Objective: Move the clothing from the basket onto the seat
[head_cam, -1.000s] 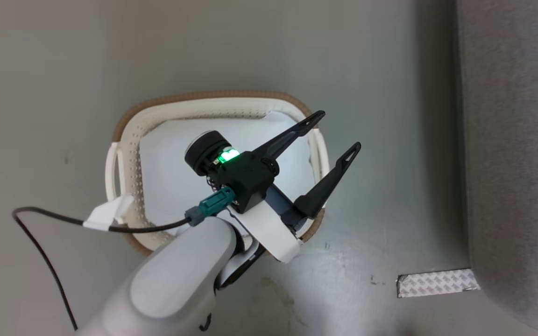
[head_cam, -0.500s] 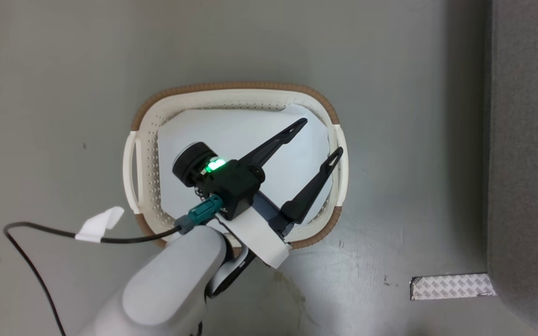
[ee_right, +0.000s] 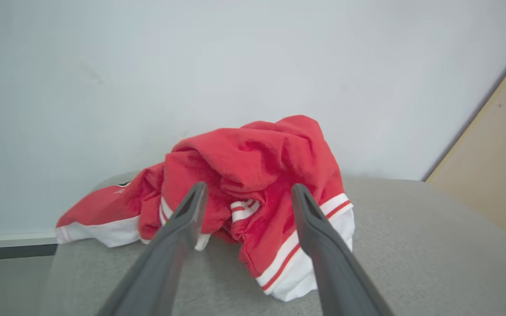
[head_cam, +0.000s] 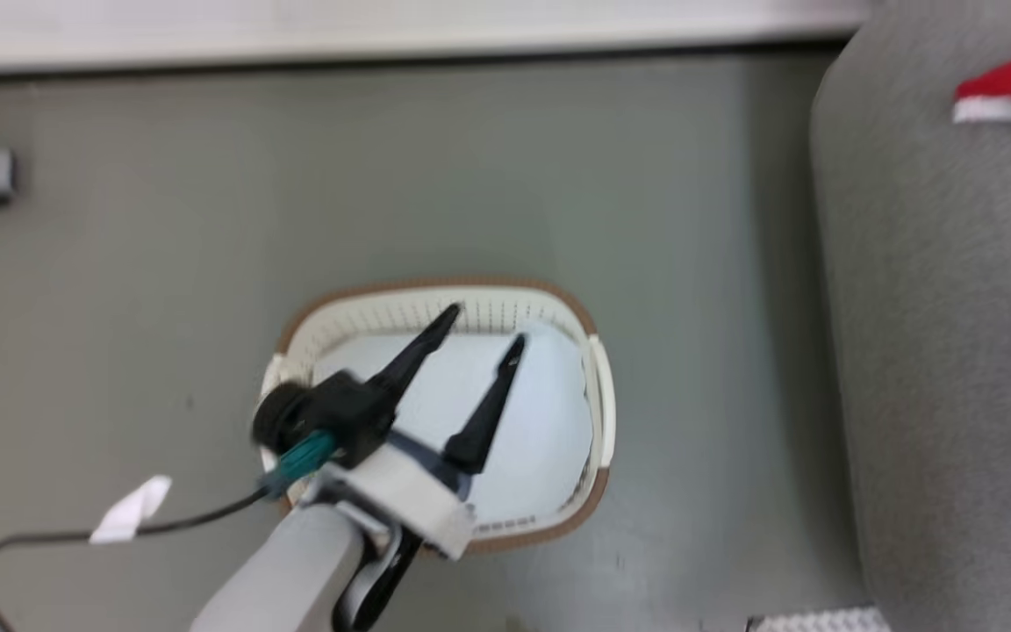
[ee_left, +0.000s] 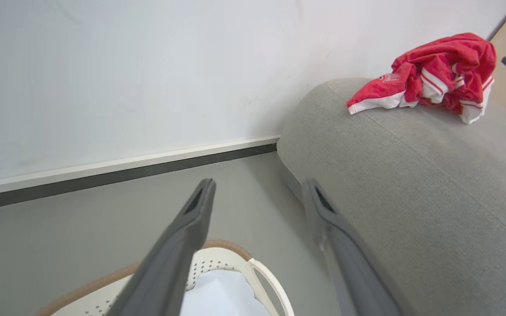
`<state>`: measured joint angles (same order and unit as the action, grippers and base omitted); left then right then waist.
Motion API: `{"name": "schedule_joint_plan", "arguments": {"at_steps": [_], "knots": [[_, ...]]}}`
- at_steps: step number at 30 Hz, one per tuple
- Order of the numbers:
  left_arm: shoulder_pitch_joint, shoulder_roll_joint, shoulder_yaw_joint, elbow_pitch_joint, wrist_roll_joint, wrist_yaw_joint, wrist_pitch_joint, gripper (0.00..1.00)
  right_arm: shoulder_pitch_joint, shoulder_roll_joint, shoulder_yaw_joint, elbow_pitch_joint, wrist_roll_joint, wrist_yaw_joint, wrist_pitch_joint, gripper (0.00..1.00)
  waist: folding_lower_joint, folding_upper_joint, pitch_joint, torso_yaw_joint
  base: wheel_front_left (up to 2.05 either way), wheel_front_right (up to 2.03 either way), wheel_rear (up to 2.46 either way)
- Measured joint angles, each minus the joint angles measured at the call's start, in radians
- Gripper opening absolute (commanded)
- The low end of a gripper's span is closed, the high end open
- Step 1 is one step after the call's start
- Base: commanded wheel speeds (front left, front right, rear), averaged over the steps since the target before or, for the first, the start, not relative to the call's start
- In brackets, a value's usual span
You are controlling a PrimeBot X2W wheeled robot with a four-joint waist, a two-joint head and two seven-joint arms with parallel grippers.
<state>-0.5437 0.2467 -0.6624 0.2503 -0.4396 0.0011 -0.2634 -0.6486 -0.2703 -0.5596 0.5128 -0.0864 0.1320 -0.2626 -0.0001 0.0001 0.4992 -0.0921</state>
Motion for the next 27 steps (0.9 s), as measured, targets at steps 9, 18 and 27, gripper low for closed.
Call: {"name": "schedule_joint_plan", "arguments": {"at_steps": [9, 18, 27], "knots": [[0.234, 0.009, 0.18, -0.003, 0.001, 0.035, -0.001, 1.0, 0.324, 0.137, 0.207, -0.255, 0.141, 0.0, 0.0, 1.0, -0.0003, 0.0, -0.21, 0.004, 0.0, 0.0, 0.0], [0.38, -0.035, 0.327, 0.035, 0.052, 0.024, -0.001, 1.0, 0.481, 0.204, 0.384, -0.229, 0.222, 0.0, -0.002, 1.0, -0.0003, 0.0, -0.38, 0.04, 0.0, 0.0, 0.0], [0.465, -0.084, 0.423, 0.093, 0.137, 0.012, -0.001, 1.0, 0.604, 0.219, 0.513, -0.157, 0.279, 0.0, -0.002, 1.0, -0.0002, 0.0, -0.48, 0.098, 0.0, 0.0, 0.0]]}}
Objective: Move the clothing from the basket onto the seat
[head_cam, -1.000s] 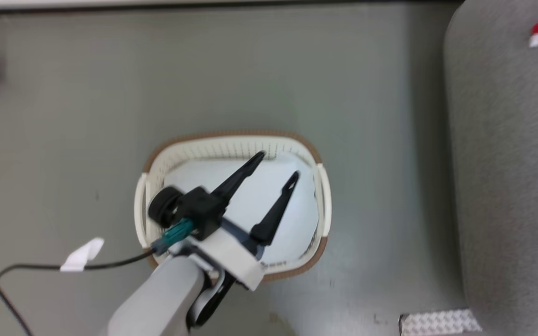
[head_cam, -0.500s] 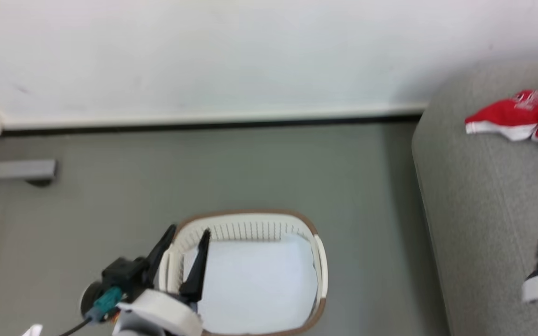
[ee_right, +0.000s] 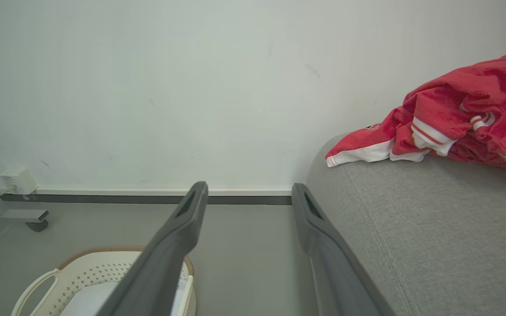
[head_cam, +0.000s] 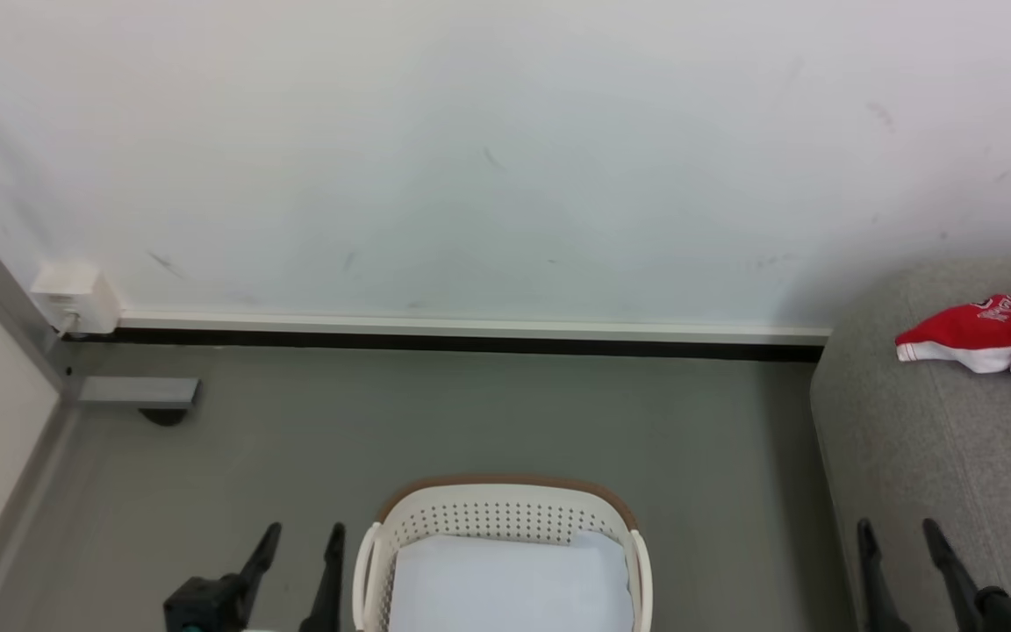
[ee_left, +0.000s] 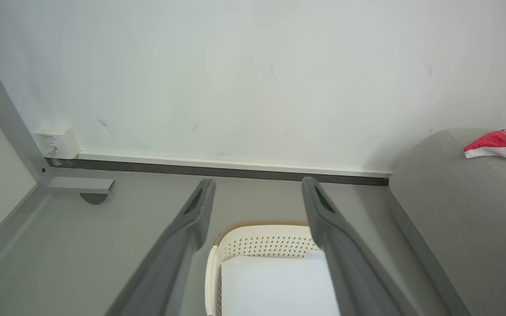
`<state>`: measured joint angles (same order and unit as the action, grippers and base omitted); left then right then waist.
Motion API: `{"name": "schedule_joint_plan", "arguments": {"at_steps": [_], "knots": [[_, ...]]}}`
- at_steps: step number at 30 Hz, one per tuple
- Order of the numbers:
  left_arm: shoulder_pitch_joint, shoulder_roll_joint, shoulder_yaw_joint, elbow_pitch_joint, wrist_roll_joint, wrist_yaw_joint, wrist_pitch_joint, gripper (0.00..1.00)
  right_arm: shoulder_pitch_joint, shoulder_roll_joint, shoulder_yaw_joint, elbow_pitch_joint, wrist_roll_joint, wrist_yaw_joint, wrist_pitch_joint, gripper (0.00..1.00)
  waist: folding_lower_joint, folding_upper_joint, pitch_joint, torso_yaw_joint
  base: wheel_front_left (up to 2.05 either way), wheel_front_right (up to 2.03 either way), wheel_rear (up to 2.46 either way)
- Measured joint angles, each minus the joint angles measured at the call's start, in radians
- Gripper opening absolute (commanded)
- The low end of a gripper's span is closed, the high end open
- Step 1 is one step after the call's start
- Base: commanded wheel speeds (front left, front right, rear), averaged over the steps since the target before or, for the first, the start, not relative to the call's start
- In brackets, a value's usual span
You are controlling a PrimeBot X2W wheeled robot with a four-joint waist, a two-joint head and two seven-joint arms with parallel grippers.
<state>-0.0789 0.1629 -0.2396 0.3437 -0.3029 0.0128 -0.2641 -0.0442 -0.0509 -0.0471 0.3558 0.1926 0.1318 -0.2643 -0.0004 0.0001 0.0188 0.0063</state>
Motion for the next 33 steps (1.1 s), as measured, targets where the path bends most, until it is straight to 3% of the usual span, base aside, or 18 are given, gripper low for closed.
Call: {"name": "schedule_joint_plan", "arguments": {"at_steps": [4, 14, 15, 20, 33], "knots": [[0.028, -0.02, 0.052, 0.009, 0.032, 0.004, 0.0, 1.0, 0.017, 0.002, 0.026, 0.006, 0.031, 0.0, 0.0, 1.0, 0.0001, 0.0, -0.022, 0.02, 0.0, 0.0, 0.0], [0.063, -0.06, 0.128, 0.027, 0.072, -0.047, 0.0, 1.0, 0.042, 0.002, 0.022, -0.001, 0.046, 0.0, 0.0, 1.0, 0.0002, 0.0, -0.045, 0.033, 0.0, 0.0, 0.0], [0.064, -0.062, 0.13, 0.03, 0.076, -0.049, 0.0, 0.0, 0.044, 0.002, 0.022, 0.001, 0.046, 0.0, 0.0, 0.0, 0.0003, 0.0, -0.045, 0.033, 0.0, 0.0, 0.0], [0.079, -0.073, 0.128, 0.069, 0.072, -0.049, 0.004, 0.0, 0.06, 0.012, 0.023, 0.039, 0.05, 0.0, 0.004, 0.0, 0.0004, -0.0001, -0.045, 0.033, 0.0, 0.0, 0.0], [0.075, -0.081, 0.166, 0.05, -0.158, -0.065, 0.07, 0.0, 0.054, 0.014, 0.009, 0.024, 0.278, 0.0, 0.07, 0.0, 0.0004, -0.0001, -0.042, 0.029, 0.0, 0.0, 0.0]]}}
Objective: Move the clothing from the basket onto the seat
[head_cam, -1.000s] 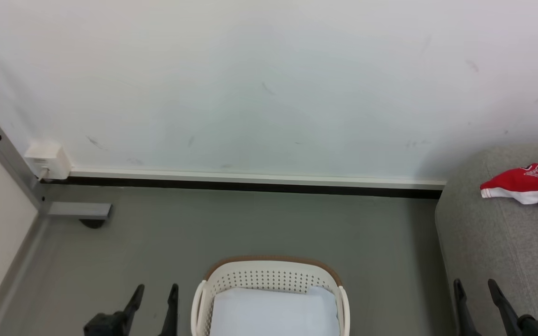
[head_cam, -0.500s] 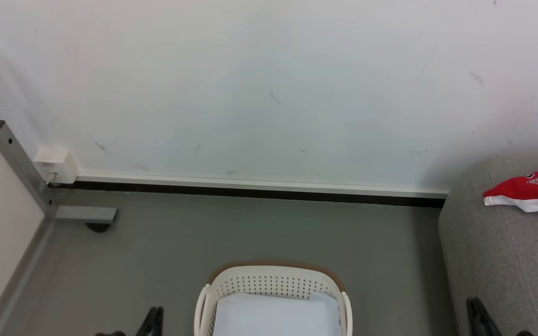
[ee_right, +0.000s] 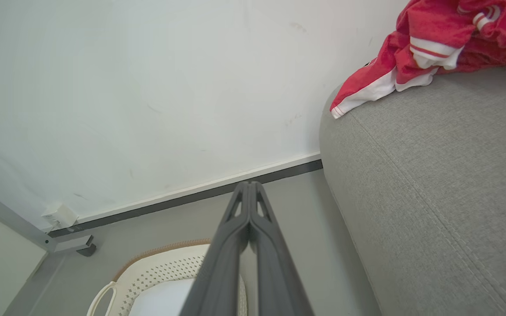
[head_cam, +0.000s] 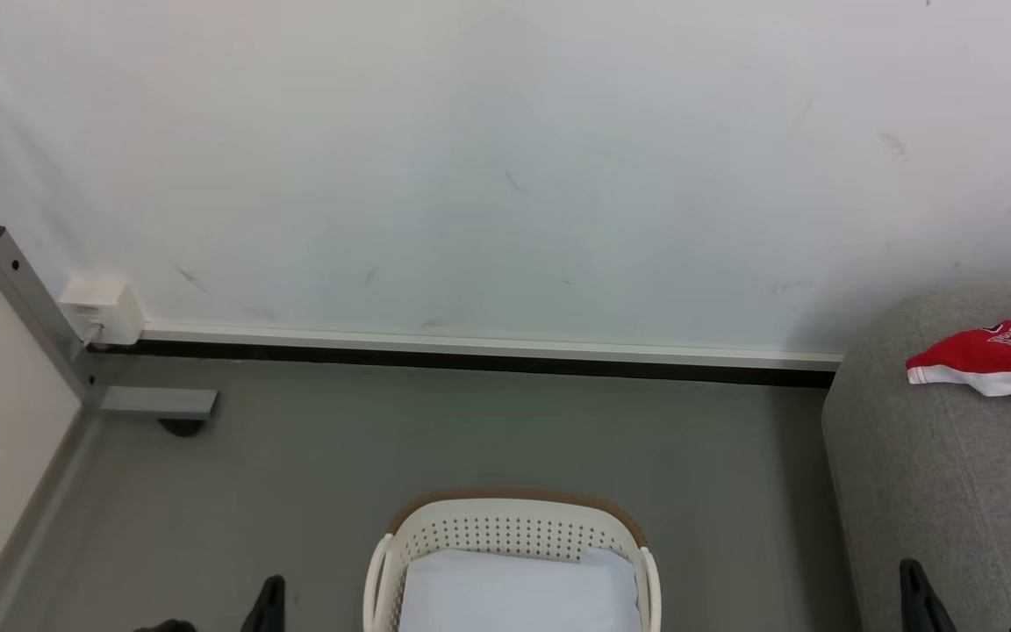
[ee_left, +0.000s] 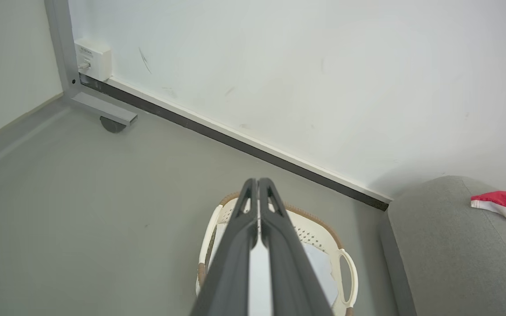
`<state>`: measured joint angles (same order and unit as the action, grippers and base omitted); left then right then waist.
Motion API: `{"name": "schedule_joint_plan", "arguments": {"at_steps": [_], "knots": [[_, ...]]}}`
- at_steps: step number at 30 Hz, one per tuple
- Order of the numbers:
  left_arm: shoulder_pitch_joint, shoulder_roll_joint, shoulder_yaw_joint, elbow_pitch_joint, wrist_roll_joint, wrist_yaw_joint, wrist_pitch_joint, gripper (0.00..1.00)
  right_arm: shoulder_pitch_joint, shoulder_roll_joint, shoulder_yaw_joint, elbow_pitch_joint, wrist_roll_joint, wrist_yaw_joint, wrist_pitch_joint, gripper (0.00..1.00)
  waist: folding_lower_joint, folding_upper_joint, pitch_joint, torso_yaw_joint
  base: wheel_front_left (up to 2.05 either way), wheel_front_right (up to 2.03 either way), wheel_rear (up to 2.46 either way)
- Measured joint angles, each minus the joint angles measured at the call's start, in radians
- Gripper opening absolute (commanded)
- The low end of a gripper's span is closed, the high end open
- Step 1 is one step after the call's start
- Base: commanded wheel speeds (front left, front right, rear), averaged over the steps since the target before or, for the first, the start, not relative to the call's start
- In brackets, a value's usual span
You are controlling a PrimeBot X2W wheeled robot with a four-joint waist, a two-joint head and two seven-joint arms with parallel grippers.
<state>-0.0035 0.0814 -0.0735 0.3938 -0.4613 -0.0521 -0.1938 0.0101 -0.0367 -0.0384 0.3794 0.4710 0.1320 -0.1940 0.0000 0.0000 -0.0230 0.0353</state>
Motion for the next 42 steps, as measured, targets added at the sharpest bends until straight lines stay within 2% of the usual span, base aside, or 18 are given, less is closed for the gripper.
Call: {"name": "schedule_joint_plan", "arguments": {"at_steps": [20, 42], "knots": [[-0.023, -0.007, 0.047, -0.04, -0.305, -0.018, 0.079, 0.0, -0.029, -0.001, -0.019, -0.037, 0.3, 0.0, 0.08, 0.0, 0.0, 0.0, 0.005, -0.006, 0.0, 0.0, 0.0], [-0.049, -0.016, 0.092, -0.074, -0.569, -0.036, 0.151, 0.0, -0.051, -0.002, -0.035, -0.067, 0.565, 0.0, 0.151, 0.0, 0.0, 0.0, 0.01, -0.013, 0.0, 0.0, 0.0]]}}
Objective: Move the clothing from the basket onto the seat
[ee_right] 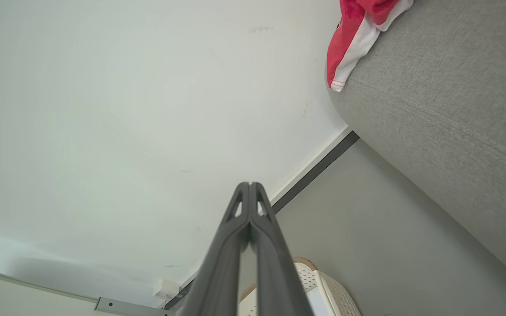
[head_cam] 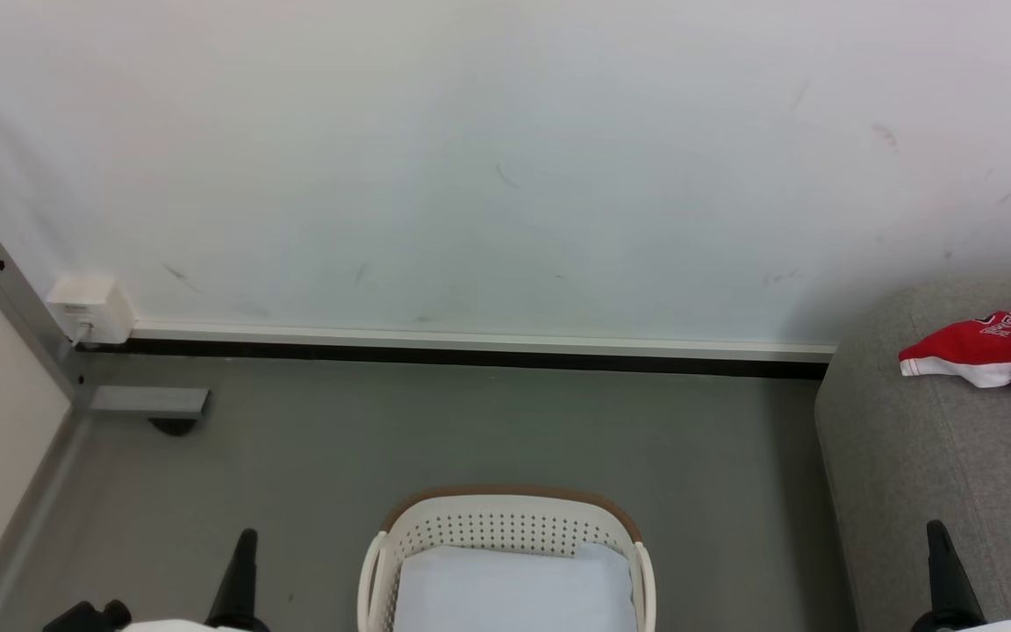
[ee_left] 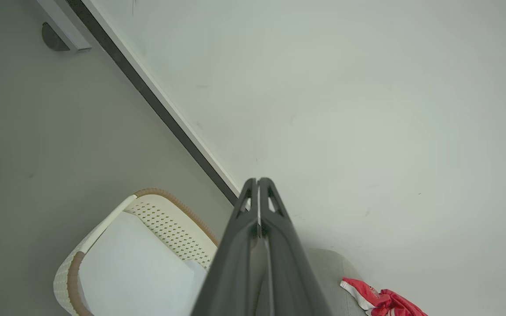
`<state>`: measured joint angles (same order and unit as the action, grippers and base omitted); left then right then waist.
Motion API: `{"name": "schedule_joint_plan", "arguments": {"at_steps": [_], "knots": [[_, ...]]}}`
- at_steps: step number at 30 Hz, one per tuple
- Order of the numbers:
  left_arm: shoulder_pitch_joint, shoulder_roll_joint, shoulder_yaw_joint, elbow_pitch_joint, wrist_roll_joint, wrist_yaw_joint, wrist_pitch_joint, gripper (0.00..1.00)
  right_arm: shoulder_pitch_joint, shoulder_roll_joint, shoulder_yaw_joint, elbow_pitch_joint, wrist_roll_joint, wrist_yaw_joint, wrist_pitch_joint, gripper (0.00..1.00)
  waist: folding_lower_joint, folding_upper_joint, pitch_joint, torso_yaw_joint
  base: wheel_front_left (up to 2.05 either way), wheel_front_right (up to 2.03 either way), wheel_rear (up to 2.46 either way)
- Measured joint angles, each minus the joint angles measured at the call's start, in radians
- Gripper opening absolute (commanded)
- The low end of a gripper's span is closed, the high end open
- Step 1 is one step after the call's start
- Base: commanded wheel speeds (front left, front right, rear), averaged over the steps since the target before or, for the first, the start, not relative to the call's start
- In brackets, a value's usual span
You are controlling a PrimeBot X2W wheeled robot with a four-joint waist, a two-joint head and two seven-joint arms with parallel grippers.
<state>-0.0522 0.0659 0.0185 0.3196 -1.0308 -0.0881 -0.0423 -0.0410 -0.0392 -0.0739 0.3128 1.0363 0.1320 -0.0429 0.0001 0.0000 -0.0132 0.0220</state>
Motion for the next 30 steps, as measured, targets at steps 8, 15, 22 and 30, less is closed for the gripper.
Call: {"name": "schedule_joint_plan", "arguments": {"at_steps": [8, 15, 22, 30], "knots": [[-0.008, -0.002, 0.013, -0.011, -0.08, -0.005, 0.024, 0.0, -0.014, -0.001, -0.005, -0.01, 0.085, 0.0, 0.024, 0.0, 0.0, 0.0, 0.002, -0.002, 0.0, 0.0, 0.0], [-0.012, -0.003, 0.025, -0.019, -0.151, -0.01, 0.042, 0.0, -0.019, -0.001, -0.01, -0.019, 0.153, 0.0, 0.042, 0.0, 0.0, 0.0, 0.003, -0.005, 0.0, 0.0, 0.0], [-0.021, -0.006, 0.036, -0.028, -0.216, -0.015, 0.059, 0.0, -0.024, -0.002, -0.016, -0.025, 0.217, 0.0, 0.061, 0.0, 0.0, 0.0, 0.005, -0.007, 0.0, 0.0, 0.0], [-0.025, -0.008, 0.047, -0.036, -0.288, -0.019, 0.077, 0.0, -0.035, -0.003, -0.021, -0.033, 0.285, 0.0, 0.078, 0.0, 0.0, 0.0, 0.007, -0.009, 0.0, 0.0, 0.0]]}}
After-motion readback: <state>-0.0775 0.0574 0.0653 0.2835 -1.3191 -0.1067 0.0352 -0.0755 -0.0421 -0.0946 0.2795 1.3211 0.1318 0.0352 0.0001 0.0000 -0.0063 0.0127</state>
